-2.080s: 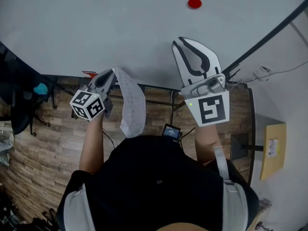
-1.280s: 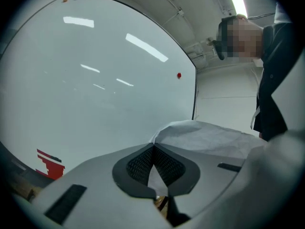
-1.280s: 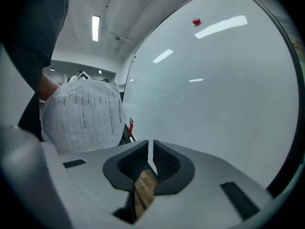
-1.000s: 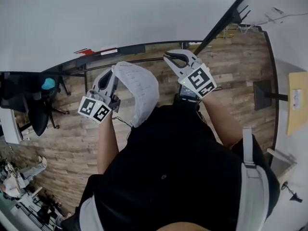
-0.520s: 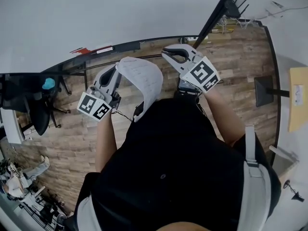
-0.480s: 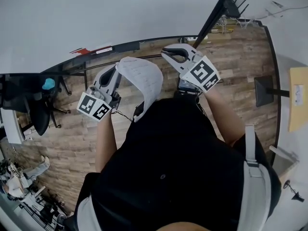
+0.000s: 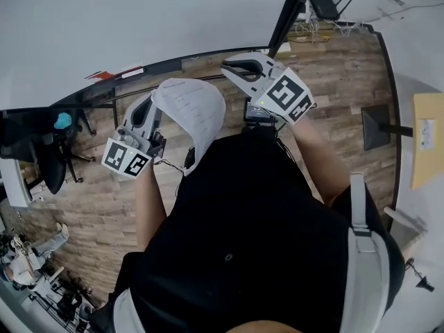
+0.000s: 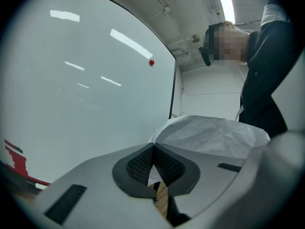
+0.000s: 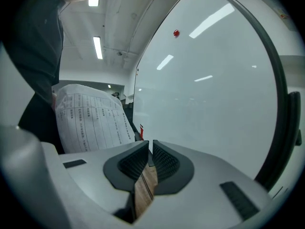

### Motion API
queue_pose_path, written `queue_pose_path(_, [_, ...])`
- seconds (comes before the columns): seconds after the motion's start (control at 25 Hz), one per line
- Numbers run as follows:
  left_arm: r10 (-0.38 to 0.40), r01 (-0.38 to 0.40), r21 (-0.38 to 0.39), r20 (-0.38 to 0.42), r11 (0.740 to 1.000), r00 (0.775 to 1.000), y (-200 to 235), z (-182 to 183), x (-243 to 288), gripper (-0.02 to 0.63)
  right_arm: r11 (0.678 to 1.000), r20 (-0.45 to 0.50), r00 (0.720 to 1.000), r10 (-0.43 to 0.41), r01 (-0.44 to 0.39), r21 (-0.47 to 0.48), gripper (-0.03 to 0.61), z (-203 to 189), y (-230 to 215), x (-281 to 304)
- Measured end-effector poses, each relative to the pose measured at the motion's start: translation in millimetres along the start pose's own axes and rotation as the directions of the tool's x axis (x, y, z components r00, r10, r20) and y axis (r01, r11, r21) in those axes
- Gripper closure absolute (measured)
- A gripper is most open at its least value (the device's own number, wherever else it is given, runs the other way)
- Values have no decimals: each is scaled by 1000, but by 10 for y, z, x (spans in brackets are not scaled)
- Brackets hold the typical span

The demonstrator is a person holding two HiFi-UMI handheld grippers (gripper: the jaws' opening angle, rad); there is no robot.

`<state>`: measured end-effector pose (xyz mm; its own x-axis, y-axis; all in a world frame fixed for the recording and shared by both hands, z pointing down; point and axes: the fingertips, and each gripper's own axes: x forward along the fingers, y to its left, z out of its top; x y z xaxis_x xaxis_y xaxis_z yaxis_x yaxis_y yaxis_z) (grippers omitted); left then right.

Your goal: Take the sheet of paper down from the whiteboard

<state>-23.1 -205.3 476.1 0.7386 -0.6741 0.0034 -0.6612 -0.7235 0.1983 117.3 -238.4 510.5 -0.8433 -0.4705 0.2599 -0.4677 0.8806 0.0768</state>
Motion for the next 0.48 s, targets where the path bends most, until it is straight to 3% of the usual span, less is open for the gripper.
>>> queue_pose_path(0.16, [26,-26,-2,11,1000,1000,-92,-15,46,603,1000,11,1000,11,-11,7,540,22,-81,-136])
queue_pose_path(0.48, [2,-2,-9,-16,1000,1000,-274,-136,235,603,998,49,998,49,-51,36,540,41,-39,-338])
